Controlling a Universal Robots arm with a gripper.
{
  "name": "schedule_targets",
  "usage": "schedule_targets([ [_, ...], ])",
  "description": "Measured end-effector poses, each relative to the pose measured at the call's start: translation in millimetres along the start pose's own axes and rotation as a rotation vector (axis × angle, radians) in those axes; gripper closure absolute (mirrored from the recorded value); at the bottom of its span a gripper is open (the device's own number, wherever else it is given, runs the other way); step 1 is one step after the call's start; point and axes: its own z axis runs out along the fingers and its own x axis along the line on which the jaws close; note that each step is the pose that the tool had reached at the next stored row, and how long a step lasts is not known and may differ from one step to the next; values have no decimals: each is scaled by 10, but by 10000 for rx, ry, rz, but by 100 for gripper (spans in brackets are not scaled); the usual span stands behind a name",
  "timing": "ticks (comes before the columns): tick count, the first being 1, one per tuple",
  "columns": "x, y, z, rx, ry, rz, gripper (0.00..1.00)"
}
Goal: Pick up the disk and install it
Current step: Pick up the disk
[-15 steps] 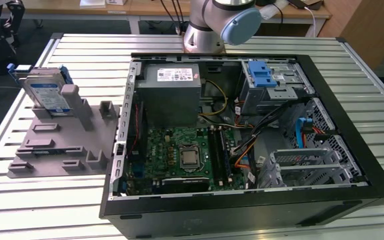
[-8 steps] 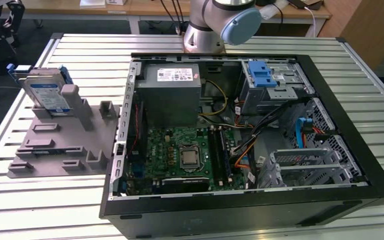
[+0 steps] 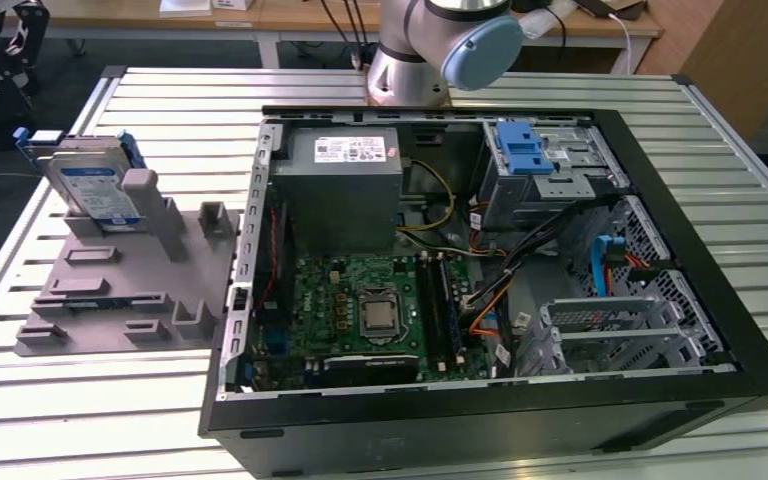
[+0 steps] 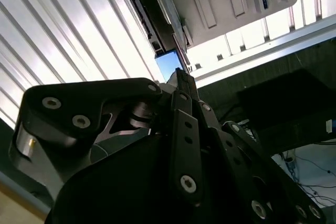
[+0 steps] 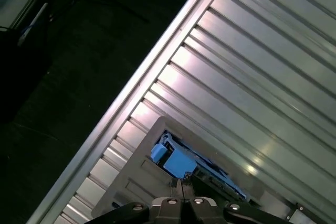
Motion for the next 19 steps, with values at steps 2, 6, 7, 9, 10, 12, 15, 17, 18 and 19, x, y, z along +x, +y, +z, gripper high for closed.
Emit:
schedule_targets([
  [2,0,0,1,-1,7,-182,89],
  [6,0,0,3,-2,21,-571,89],
  [7,0,-1,3,-1,24,-668,89],
  [9,0,-1,4,-1,29,-860,89],
  [10,0,-1,4,-1,32,-965,89],
  [12,0,0,5,-2,39,-1157,89],
  [15,0,0,6,-3,51,-1469,89],
  [17,0,-1,7,-4,58,-1687,89],
  [18,0,-1,7,-4,62,-1788,89],
  [19,0,-1,7,-4,66,-1885,89],
])
